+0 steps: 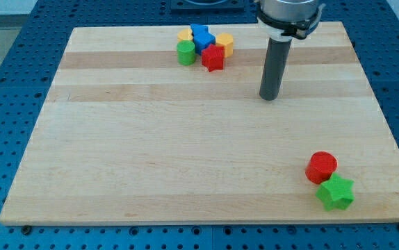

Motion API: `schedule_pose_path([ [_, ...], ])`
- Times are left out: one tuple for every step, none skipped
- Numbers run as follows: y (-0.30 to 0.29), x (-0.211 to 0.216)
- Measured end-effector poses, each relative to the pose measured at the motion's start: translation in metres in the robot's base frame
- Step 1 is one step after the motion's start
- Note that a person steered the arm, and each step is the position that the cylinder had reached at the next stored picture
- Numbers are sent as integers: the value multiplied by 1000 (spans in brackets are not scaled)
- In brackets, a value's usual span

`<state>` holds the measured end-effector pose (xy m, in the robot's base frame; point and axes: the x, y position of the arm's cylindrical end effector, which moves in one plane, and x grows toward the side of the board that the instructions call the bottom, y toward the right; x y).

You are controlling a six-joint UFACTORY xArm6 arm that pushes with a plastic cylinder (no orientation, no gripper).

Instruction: Place the arm above the hexagon

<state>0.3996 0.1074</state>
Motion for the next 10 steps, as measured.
schedule_pose_path([
  [0, -34],
  [-9, -104],
  [-9, -131],
  [-16, -161],
  [-49, -172],
  [-54, -180],
  [-65, -204],
  [-70, -207],
  [-81, -206],
  [-92, -206],
])
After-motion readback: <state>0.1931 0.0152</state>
